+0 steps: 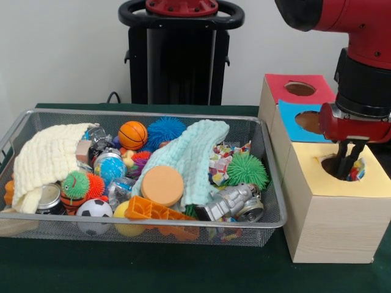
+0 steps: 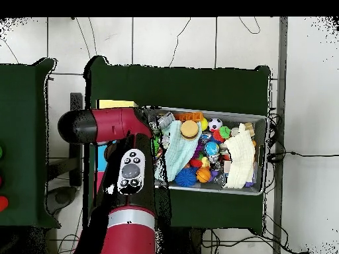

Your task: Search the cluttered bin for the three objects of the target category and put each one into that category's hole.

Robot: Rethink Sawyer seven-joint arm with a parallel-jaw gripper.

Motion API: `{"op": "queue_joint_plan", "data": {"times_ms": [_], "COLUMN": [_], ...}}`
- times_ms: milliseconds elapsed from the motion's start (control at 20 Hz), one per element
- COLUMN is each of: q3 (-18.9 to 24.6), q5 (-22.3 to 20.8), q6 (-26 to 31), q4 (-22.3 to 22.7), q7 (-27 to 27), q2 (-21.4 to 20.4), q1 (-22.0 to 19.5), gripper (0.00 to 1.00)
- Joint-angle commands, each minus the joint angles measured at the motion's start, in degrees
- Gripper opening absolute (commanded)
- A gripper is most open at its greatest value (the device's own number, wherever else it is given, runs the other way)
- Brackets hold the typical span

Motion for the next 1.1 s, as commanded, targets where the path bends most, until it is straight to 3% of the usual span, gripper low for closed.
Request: {"op": "queue_joint_plan", "data": {"times_ms": [50,150,350,550,1100], "q3": [5.68,5.21,4.11,3.6,4.54], "q5": [1.91,1.53,2.01,2.34,2.64], "q6": [1.09,2.0,8.55,15.07,16.63], "q4": [2.02,2.44,6.67,6.33,2.45], "q7": [6.79,6.09,4.59,3.64,5.19], "q2": [1.58,0.58,-7.25,-11.21,-10.27], "q1": [-1.38,-1.79,-2.02,-2.52,-3.22], "gripper": [0.0,0.0,0.0,0.0,0.0]}}
